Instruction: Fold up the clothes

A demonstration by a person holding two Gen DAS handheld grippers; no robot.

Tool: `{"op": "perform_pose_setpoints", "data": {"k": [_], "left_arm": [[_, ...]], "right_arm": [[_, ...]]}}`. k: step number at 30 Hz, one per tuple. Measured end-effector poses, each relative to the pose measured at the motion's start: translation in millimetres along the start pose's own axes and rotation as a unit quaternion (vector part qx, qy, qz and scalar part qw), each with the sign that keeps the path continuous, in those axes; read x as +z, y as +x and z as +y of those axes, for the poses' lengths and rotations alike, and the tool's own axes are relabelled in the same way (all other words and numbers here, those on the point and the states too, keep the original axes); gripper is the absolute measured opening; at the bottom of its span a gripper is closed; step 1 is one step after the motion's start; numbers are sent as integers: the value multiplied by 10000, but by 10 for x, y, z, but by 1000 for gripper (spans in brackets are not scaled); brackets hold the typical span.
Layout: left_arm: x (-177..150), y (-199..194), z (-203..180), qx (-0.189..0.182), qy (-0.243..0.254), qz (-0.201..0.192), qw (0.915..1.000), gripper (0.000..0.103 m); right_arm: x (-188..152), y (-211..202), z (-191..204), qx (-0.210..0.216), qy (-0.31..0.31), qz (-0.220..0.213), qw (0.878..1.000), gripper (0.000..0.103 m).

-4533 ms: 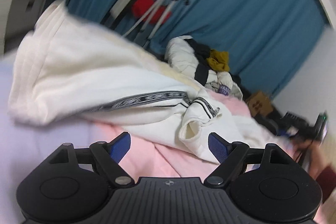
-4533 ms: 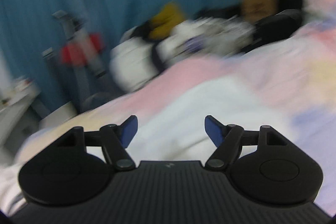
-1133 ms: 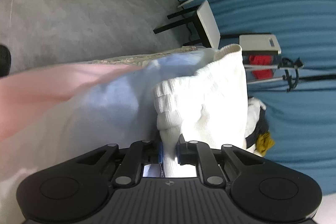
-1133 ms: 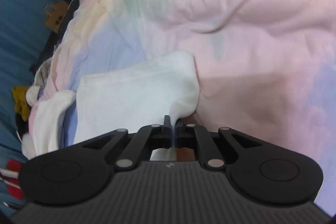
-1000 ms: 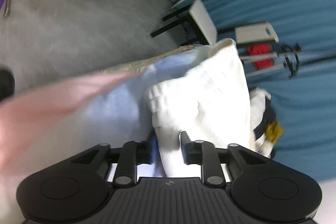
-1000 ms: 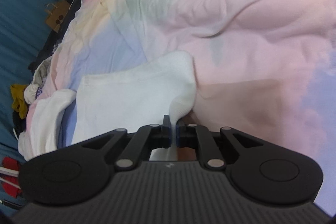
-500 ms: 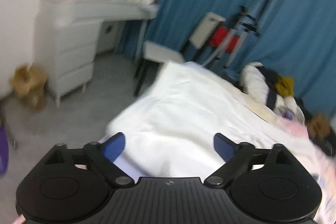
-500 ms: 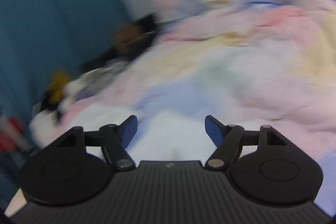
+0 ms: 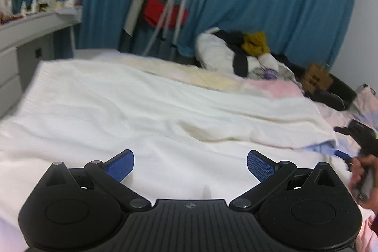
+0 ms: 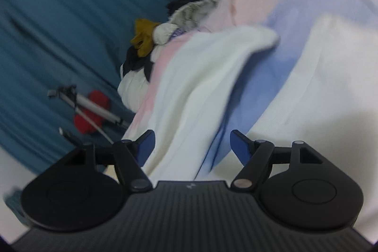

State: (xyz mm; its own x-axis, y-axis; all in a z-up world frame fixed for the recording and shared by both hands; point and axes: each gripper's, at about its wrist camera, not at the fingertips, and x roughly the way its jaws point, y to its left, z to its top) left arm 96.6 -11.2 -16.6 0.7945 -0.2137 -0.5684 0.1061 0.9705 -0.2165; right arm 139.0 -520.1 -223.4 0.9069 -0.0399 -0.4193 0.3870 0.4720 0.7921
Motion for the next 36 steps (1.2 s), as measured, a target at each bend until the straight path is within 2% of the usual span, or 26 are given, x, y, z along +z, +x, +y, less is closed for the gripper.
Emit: {"op": "perform_pose_setpoints", "data": {"k": [4, 6, 8, 9, 10, 11, 12, 13, 15, 17, 21, 24, 27, 29, 31, 36], "left_arm": [[-171, 371, 27, -231, 15, 163, 9996, 103], [-212, 534, 49, -300, -17, 227, 9993, 103], [-197, 670, 101, -367, -64, 247, 9990, 103], [-189, 700, 128, -389, -98, 228, 9989, 103], [-183, 728, 144, -399, -130, 208, 9989, 103], [-176, 756, 156, -400, -147, 199, 9989, 103], [-171, 782, 164, -392, -149, 192, 9989, 103], [-170, 803, 169, -364, -137, 188, 9991, 103], [-163, 817, 189, -290, -166, 194, 9993, 103], [-151, 806, 218, -271, -253, 239, 9990, 103], [-125, 678, 261, -267, -334, 157, 9990, 103], [-93, 558, 283, -237, -325, 83, 9992, 103], [-61, 474, 312, -169, -299, 69, 9994, 103], [-51, 428, 341, -117, -282, 57, 9995, 103], [-39, 415, 359, -55, -288, 80, 9995, 103], [5, 354, 389, 6, -343, 32, 9994, 103]], "right_arm": [[80, 437, -341, 50, 803, -124, 9967, 68], [164, 566, -408, 144, 879, -362, 9954, 66], [248, 664, -440, 215, 859, -617, 9942, 57], [297, 700, -448, 209, 844, -678, 9939, 48], [347, 736, -456, 203, 829, -739, 9936, 34], [396, 772, -465, 197, 813, -800, 9933, 28], [446, 808, -473, 192, 798, -861, 9929, 15], [495, 844, -482, 186, 783, -921, 9925, 8], [539, 799, -428, 255, 581, -1078, 9921, 7], [561, 664, -251, 142, 165, -1284, 9915, 7], [607, 277, 40, 31, -400, -1738, 9840, 7], [613, 52, 14, -376, -554, -1911, 9793, 7], [604, 111, -283, -1033, -495, -1510, 9819, 7], [554, 268, -405, -1347, -793, -1093, 9816, 7], [525, 336, -436, -1416, -1039, -931, 9800, 8], [470, 166, -301, -1471, -1062, -874, 9795, 10]]}}
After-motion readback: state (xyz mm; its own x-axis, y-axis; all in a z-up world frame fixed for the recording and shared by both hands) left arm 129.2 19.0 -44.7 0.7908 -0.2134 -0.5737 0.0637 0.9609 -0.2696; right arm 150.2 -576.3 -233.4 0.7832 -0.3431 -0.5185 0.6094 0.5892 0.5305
